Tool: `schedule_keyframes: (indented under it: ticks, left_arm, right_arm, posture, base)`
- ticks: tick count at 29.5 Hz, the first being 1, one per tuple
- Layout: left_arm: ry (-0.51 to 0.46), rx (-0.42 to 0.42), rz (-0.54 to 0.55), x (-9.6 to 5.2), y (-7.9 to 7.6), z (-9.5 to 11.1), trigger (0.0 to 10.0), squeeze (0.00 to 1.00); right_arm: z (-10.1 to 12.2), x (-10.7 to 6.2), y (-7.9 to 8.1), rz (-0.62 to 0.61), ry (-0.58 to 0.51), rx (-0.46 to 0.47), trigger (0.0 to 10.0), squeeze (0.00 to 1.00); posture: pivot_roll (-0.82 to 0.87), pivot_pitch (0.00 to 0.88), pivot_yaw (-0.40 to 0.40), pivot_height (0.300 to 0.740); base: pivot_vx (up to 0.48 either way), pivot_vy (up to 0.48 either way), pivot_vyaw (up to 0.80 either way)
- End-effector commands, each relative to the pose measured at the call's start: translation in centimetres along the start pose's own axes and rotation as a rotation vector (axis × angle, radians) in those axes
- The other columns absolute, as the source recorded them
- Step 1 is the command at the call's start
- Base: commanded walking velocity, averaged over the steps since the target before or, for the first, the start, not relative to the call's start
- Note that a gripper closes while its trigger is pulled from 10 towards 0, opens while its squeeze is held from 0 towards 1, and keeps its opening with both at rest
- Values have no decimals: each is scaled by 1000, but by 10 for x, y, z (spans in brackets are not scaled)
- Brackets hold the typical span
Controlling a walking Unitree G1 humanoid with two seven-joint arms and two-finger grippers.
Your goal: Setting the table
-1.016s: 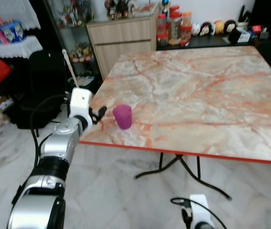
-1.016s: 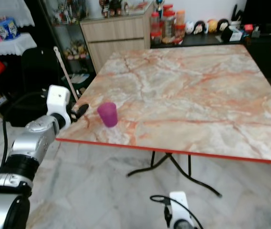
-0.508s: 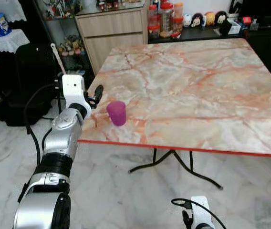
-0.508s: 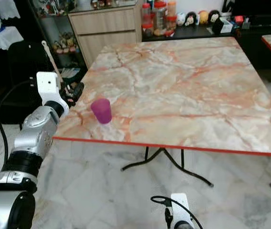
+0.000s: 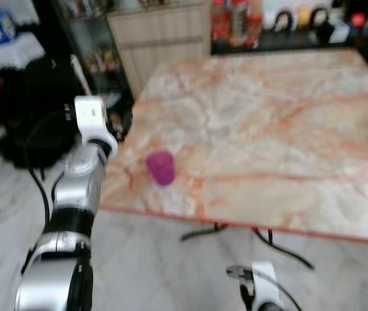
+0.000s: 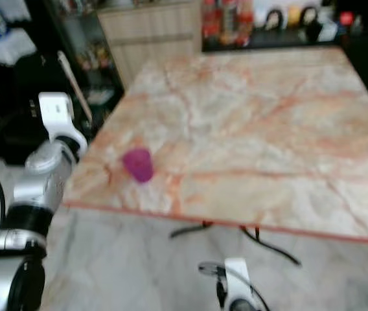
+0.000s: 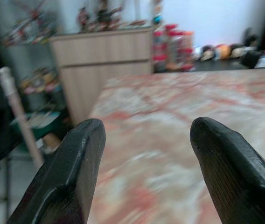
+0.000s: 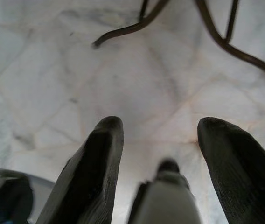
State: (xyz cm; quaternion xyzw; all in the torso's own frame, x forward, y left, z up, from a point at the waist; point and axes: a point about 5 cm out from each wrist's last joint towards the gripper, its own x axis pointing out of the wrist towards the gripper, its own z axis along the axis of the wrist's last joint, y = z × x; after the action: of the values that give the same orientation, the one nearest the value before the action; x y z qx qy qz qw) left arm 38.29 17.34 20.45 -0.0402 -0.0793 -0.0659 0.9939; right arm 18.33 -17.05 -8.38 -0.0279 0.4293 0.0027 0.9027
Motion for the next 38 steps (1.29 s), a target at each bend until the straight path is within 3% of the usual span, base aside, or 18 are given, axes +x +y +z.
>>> schedule_keyframes:
  ticks: [1,13,16,22,38]
  left_arm:
    - [-17,5,5,0,2,4,10000,0]
    - [3,17,-20,-5,4,0,10000,0]
    - [70,-1,-84,-10,4,-7,10000,0]
    - [239,52,-162,-20,8,-24,10000,0]
    - [380,120,-265,-25,5,-28,10000,0]
  right_arm:
    - [-1,0,-2,-3,5,9,10000,0]
    - [-3,-1,-4,-7,11,13,10000,0]
    - [-3,-1,-4,-6,12,13,10000,0]
    - [-4,-1,-3,-3,15,12,10000,0]
    - [-4,-1,0,7,18,8,10000,0]
  posture:
    - [-9,0,134,719]
    - [-5,0,127,719]
    - [-5,0,128,719]
    - [5,0,127,719]
    - [-2,0,137,719]
  base:
    - [304,0,0]
    - [206,0,0]
    - [0,0,0]
    - [0,0,0]
    - [0,0,0]
